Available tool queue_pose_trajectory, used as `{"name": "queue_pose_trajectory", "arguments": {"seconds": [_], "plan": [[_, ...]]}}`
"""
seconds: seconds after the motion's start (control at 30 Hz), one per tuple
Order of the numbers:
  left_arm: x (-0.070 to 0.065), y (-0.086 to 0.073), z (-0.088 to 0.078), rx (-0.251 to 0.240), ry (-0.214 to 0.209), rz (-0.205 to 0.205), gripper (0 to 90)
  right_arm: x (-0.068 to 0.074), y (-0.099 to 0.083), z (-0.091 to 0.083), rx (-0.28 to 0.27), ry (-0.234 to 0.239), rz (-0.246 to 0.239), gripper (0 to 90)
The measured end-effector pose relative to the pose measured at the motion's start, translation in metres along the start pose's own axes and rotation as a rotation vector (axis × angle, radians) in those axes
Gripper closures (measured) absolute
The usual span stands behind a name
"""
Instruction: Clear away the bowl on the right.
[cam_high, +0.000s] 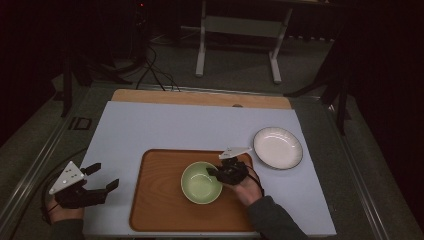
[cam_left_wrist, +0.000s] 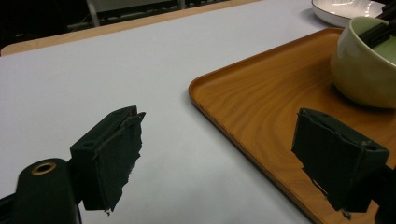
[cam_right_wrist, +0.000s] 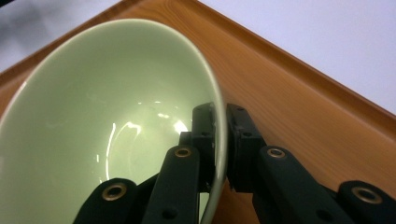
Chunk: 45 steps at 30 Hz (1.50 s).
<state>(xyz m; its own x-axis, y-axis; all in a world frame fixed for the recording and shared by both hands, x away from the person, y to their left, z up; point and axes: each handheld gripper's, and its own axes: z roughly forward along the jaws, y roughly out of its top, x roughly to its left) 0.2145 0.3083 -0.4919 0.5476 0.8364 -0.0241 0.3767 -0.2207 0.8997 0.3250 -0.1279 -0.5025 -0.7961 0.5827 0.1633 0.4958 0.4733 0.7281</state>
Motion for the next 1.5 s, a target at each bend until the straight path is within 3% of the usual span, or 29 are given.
{"name": "queue_pose_trajectory", "arguments": {"seconds": [0.53, 0.73, 0.83, 1.23, 1.5], "plan": [[0.0, 0.0, 0.0, 0.003, 0.0, 0.002, 15.8, -0.01, 0.001, 0.01, 0.047, 0.016, 0.034, 81.8], [0.0, 0.0, 0.0, 0.004, 0.0, 0.001, 15.8, -0.006, 0.006, 0.01, 0.063, -0.025, -0.032, 71.6], [0.0, 0.0, 0.0, 0.003, -0.001, 0.002, 15.8, -0.007, 0.006, 0.008, 0.061, -0.022, -0.042, 67.2], [0.0, 0.0, 0.0, 0.003, 0.001, 0.001, 15.8, -0.008, 0.01, -0.018, 0.002, 0.002, -0.086, 58.0], [0.0, -0.001, -0.001, 0.001, 0.002, 0.0, 15.8, -0.01, 0.012, -0.033, -0.044, -0.006, -0.092, 54.8]]}}
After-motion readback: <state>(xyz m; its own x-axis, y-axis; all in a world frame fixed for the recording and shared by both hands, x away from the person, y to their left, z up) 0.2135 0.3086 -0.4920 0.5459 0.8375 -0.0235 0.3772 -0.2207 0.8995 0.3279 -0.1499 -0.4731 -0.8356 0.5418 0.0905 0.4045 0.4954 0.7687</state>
